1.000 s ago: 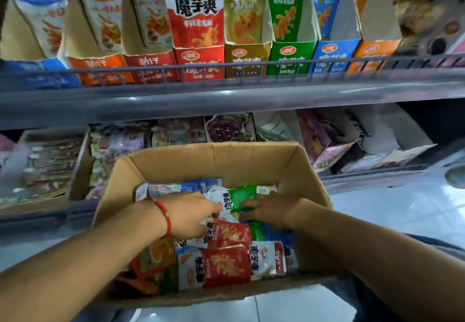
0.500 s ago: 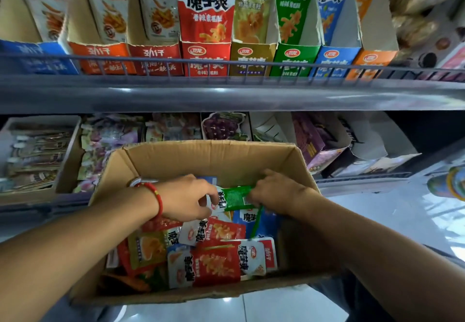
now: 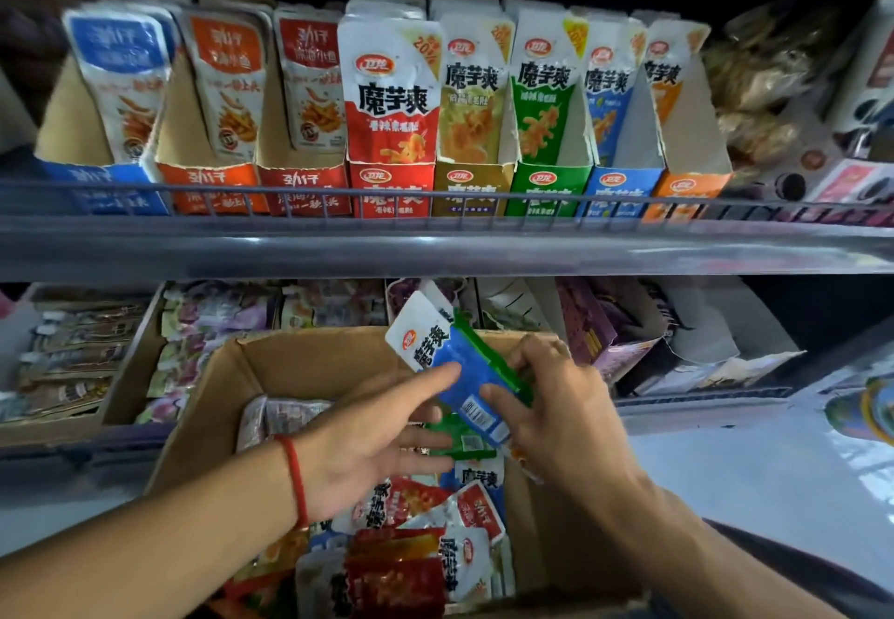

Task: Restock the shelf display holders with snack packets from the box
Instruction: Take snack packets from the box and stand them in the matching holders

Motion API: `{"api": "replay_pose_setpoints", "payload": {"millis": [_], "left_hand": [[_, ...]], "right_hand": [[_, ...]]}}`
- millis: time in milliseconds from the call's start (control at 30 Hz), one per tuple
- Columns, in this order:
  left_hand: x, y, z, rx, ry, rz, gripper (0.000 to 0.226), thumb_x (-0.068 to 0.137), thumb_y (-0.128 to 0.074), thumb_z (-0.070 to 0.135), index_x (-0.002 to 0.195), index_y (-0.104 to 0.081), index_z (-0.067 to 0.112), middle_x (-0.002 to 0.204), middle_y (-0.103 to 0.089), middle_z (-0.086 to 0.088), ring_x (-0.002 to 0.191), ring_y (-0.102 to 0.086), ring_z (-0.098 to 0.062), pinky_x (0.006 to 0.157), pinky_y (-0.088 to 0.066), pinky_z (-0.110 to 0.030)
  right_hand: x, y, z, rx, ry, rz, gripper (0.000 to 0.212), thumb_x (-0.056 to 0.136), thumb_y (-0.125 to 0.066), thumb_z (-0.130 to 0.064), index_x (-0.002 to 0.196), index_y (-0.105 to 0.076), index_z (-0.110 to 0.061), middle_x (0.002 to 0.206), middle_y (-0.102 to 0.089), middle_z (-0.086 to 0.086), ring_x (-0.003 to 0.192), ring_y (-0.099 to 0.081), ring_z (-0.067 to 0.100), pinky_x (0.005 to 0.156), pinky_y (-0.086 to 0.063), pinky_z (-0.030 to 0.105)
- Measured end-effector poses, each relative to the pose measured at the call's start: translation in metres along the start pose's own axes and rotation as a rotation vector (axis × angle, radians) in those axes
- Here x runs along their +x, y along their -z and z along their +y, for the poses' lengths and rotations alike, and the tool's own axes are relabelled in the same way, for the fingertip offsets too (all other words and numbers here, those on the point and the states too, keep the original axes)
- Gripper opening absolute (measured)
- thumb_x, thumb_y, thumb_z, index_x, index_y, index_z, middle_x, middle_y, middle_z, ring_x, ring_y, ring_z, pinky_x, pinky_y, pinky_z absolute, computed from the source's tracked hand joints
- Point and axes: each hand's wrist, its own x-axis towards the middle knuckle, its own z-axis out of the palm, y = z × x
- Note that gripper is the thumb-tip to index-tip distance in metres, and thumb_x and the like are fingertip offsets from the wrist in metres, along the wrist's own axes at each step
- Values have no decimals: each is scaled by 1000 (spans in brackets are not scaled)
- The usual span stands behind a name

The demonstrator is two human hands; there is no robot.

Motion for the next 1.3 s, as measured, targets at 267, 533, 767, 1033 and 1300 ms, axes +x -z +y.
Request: {"api": "replay_pose_setpoints", "payload": {"millis": [267, 533, 767, 1033, 1300], "left_hand": [[2, -14, -3, -103, -130, 20, 28, 99, -61, 17, 122, -68, 4, 111, -75, -20, 105, -70, -36, 98, -52, -49], [5, -14, 1, 144, -238, -91, 40, 76, -77, 5, 115, -71, 11, 102, -79, -8, 89, -77, -17, 68, -58, -22], [1, -18, 21, 228, -248, -29, 13, 91, -66, -2, 101, -71, 5, 82, -79, -9, 67, -76, -15, 53, -55, -19], [-4, -8, 47, 396, -469, 134, 10, 90, -74, 10, 98, -74, 17, 85, -80, -4, 81, -77, -22, 73, -59, -34], [-10, 9, 65, 304, -596, 192, 46, 75, -87, 19, 115, -65, 27, 97, -80, 4, 85, -78, -17, 80, -62, -43]], "right_hand": [[-25, -10, -20, 187, 93, -109, 52, 86, -52, -68, 123, -65, -34, 115, -61, -20, 95, -62, 0, 79, -54, 20], [8, 7, 8, 547, -301, 117, 92, 82, -85, -30, 153, -26, -28, 114, -59, -10, 81, -69, 14, 68, -60, 28], [23, 36, 21, 749, -329, 60, 44, 86, -80, -5, 123, -60, -15, 89, -79, 3, 69, -73, 17, 51, -52, 27], [65, 142, 0, 778, -54, 514, 20, 94, -70, -4, 113, -65, -6, 101, -79, 7, 89, -78, 19, 64, -62, 28], [162, 183, -42, 217, 146, 617, 19, 91, -75, -19, 102, -60, -20, 96, -73, -4, 83, -73, 4, 71, -63, 33]]}}
